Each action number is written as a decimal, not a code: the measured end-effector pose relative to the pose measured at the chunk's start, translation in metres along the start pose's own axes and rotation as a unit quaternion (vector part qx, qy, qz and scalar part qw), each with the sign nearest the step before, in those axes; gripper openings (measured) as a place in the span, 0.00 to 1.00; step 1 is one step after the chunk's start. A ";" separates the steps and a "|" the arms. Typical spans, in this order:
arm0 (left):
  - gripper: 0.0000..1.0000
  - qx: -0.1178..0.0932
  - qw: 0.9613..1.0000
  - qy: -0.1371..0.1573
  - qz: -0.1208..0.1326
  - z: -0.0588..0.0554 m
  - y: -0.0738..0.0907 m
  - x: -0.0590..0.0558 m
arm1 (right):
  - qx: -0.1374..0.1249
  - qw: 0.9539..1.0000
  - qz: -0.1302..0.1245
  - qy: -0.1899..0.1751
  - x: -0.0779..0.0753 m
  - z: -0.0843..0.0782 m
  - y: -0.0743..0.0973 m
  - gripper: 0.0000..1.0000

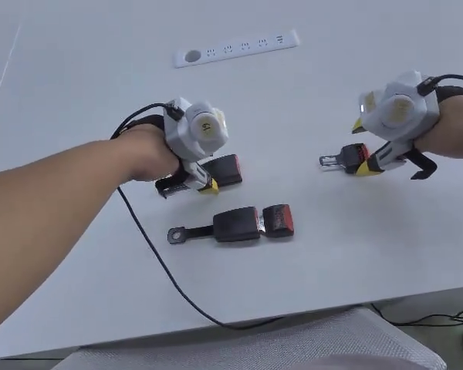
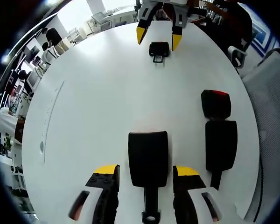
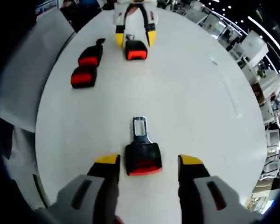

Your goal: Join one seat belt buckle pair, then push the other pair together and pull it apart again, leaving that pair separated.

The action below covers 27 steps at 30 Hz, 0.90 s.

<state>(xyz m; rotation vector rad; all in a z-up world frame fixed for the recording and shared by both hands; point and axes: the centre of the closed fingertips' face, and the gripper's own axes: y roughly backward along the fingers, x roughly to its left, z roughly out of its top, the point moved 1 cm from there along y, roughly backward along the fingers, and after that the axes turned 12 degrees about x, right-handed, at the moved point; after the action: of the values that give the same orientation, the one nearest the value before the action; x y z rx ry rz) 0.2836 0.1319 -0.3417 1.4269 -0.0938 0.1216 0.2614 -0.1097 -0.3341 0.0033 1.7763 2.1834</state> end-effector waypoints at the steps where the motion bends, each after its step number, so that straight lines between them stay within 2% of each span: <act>1: 0.50 -0.001 1.000 0.000 0.012 -0.003 0.005 0.002 | -0.006 1.000 -0.004 -0.011 0.000 0.000 0.004 0.52; 3: 0.53 -0.010 1.000 0.005 0.021 -0.006 0.013 0.001 | -0.014 0.998 -0.017 -0.058 -0.002 -0.001 0.014 0.57; 5: 0.54 -0.026 0.999 0.029 0.028 -0.009 0.024 -0.003 | -0.040 0.997 -0.025 -0.068 0.001 0.005 0.024 0.59; 7: 0.55 -0.041 0.998 0.039 0.030 -0.011 0.032 -0.009 | -0.038 0.996 -0.024 -0.080 0.008 0.004 0.029 0.59; 9: 0.55 -0.067 0.996 0.044 0.037 -0.013 0.043 -0.017 | -0.053 0.994 -0.030 -0.087 0.015 0.010 0.037 0.60; 10: 0.55 -0.085 0.994 0.053 0.044 -0.014 0.050 -0.021 | -0.061 0.993 -0.025 -0.099 0.022 0.014 0.041 0.61; 12: 0.59 -0.099 0.991 0.075 0.044 -0.019 0.059 -0.029 | -0.063 0.992 -0.026 -0.105 0.033 0.019 0.046 0.64; 15: 0.65 -0.110 0.989 0.086 0.046 -0.028 0.067 -0.039 | -0.074 0.991 -0.028 -0.107 0.050 0.028 0.051 0.67; 18: 0.73 -0.116 0.986 0.104 0.049 -0.034 0.073 -0.047 | -0.083 0.989 -0.037 -0.116 0.064 0.034 0.055 0.74; 20: 0.81 -0.116 0.984 0.128 0.053 -0.039 0.077 -0.053 | -0.094 0.986 -0.041 -0.134 0.072 0.038 0.058 0.78; 21: 0.84 -0.116 0.980 0.150 0.054 -0.042 0.079 -0.056 | -0.098 0.983 -0.042 -0.150 0.076 0.038 0.060 0.82; 22: 0.85 -0.121 0.979 0.157 0.055 -0.043 0.079 -0.058 | -0.101 0.981 -0.043 -0.158 0.079 0.039 0.061 0.85; 23: 0.87 -0.129 0.978 0.156 0.054 -0.044 0.081 -0.064 | -0.105 0.980 -0.044 -0.165 0.082 0.039 0.061 0.86; 27: 0.93 -0.129 0.975 0.167 0.066 -0.057 0.089 -0.079 | -0.107 0.978 -0.051 -0.173 0.098 0.035 0.063 0.92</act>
<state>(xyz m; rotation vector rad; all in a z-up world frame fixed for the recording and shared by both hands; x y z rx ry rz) 0.1929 0.1987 -0.2735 1.1244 0.0719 0.4417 0.1608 -0.0622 -0.2862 0.2233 1.3206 2.1339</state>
